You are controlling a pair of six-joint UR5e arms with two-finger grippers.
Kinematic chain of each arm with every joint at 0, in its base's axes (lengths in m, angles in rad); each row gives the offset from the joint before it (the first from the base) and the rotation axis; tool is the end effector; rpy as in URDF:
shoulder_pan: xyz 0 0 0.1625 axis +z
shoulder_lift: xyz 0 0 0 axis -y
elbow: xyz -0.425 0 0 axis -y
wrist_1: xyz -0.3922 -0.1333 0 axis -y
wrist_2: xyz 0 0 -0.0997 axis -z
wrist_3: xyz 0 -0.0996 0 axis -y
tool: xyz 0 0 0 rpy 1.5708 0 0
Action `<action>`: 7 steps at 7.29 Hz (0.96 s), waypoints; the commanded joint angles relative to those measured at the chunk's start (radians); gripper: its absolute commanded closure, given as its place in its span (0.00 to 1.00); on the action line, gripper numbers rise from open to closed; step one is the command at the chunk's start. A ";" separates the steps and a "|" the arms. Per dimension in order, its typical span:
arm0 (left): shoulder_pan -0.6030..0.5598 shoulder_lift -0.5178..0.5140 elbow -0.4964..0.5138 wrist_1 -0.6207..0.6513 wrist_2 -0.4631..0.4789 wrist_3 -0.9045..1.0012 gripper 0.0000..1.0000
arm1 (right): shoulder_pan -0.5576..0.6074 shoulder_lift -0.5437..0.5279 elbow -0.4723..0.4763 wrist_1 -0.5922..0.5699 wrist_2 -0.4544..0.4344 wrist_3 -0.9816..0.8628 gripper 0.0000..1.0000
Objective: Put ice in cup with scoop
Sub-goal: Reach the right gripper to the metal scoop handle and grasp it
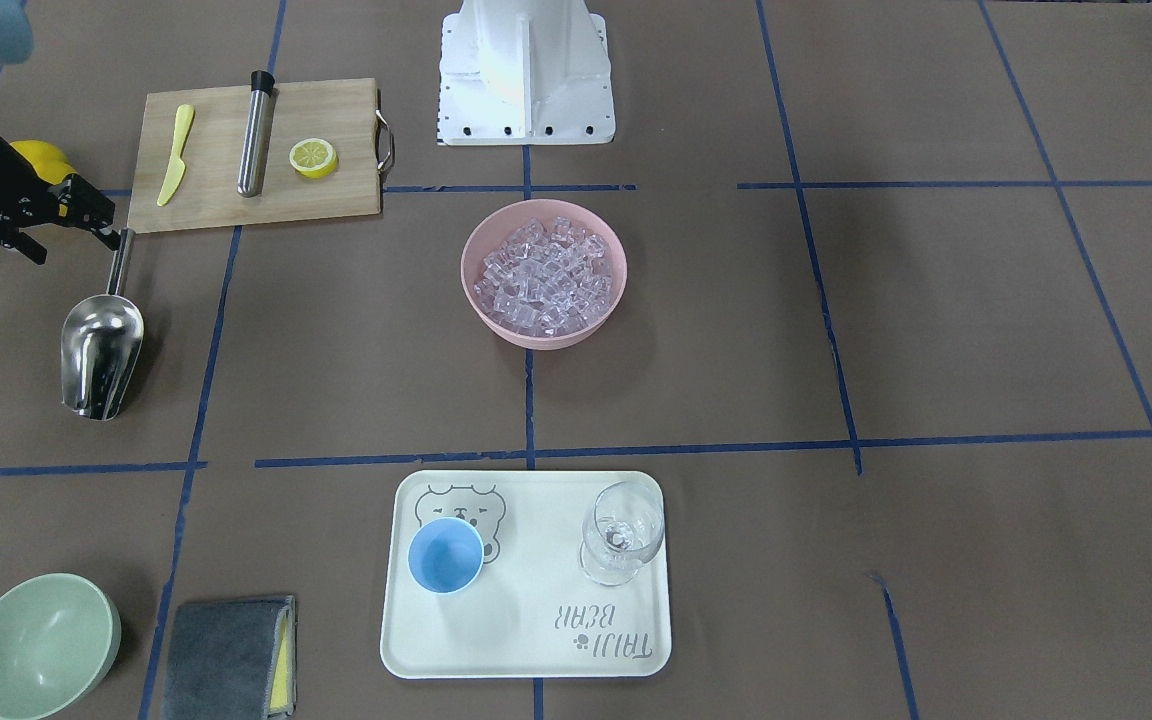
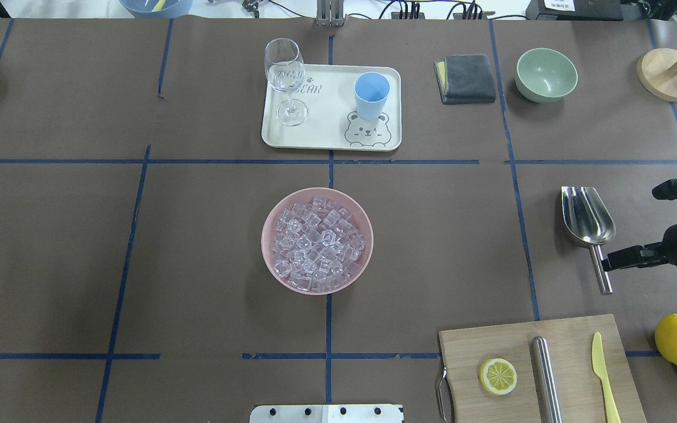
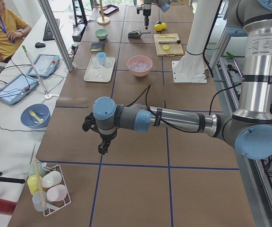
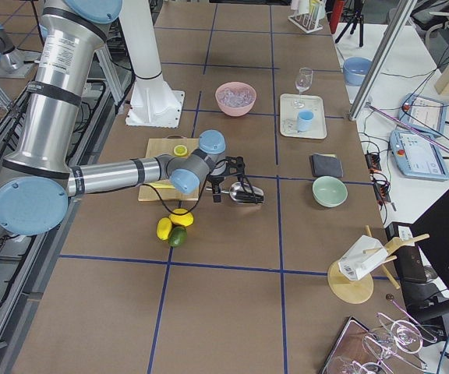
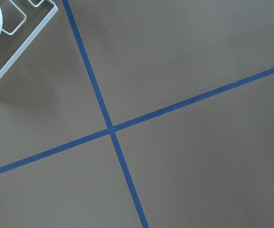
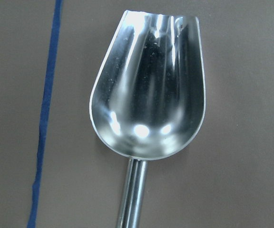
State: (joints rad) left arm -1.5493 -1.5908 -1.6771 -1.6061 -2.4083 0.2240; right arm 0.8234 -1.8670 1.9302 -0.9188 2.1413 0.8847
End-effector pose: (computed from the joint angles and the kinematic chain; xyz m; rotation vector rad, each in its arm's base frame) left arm -0.0484 -0.5079 0.5878 0.2366 0.8191 0.2982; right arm -0.2119 -0.3457 0.5421 0.0787 -0.8790 -0.0757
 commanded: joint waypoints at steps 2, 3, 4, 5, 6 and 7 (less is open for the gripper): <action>0.000 0.000 0.000 0.000 0.000 0.000 0.00 | -0.108 -0.003 0.004 0.006 -0.107 0.034 0.00; 0.000 -0.001 0.000 0.000 -0.002 0.000 0.00 | -0.145 -0.003 0.004 0.008 -0.151 0.096 0.00; 0.000 0.000 0.000 0.000 -0.005 0.000 0.00 | -0.168 -0.001 0.001 0.006 -0.162 0.099 0.00; 0.000 -0.001 0.000 0.000 -0.005 0.000 0.00 | -0.167 -0.001 0.000 0.008 -0.167 0.099 0.00; 0.000 -0.002 0.000 0.000 -0.006 0.000 0.00 | -0.170 0.006 -0.003 0.008 -0.169 0.099 0.00; 0.000 0.000 0.000 0.000 -0.006 0.000 0.00 | -0.171 0.021 -0.008 0.003 -0.169 0.102 0.00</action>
State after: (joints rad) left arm -1.5493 -1.5918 -1.6766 -1.6061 -2.4138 0.2240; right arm 0.6556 -1.8600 1.9269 -0.9122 1.9750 0.9829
